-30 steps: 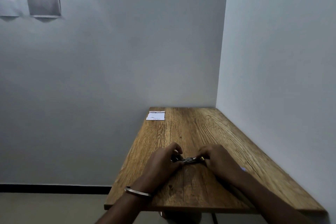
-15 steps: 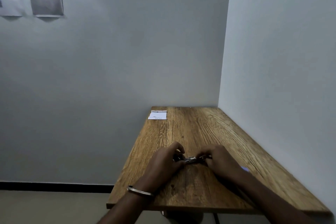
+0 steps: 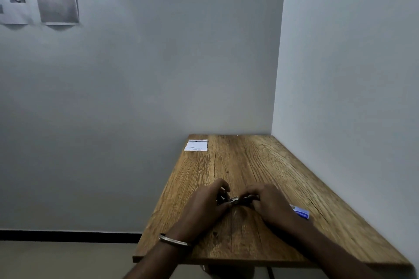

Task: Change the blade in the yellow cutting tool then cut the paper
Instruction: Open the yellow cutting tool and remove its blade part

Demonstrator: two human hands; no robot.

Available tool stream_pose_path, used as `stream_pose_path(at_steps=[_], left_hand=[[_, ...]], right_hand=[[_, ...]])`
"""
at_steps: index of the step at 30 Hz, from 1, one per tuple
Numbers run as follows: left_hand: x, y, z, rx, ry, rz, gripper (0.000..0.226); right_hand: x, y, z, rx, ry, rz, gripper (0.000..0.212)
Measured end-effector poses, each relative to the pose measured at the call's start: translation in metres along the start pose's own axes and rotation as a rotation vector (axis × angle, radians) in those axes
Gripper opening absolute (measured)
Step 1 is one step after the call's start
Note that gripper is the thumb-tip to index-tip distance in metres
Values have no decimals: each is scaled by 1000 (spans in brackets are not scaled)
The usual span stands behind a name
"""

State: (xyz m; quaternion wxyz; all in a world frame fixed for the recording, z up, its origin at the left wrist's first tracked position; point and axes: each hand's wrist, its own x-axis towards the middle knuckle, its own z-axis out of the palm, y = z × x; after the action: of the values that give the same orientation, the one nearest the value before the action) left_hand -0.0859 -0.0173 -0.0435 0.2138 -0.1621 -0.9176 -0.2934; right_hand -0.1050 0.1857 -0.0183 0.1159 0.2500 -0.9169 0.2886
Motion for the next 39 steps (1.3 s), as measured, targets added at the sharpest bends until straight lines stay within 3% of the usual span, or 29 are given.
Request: stream_pose_path(at_steps=[4,7,9,13,16,18,21,24,29,39], left_hand=[[-2,1,1,32,-9,9,34],[-2,1,-2,50,4,12,32],[-2,2,-4,44,16,5,30],[-2,8,-6,101,77,48,30],[-1,20,-13,330,149,220,27],[2,27,-18,536,195,447,21],[4,32,-26,733,251,697,9],[3,32,-29,842,319,784,16],[0,35,-30,853,404,822,27],[1,47,-36,813,320,829,16]], right_hand=[[-4,-4,5,68,156,56,26],[-8,-12,10,260,314,220,25],[-12,-18,16,515,325,407,24],[-15,-39,17,1289,286,813,33],[-10,-54,7,1669,223,881,42],[-8,-60,1,1806,218,869,44],[-6,-67,-1,1856,276,866,33],[-6,-70,4,1860,288,870,28],[-10,-75,9,1848,287,868,30],[-7,-77,11,1833,320,820,27]])
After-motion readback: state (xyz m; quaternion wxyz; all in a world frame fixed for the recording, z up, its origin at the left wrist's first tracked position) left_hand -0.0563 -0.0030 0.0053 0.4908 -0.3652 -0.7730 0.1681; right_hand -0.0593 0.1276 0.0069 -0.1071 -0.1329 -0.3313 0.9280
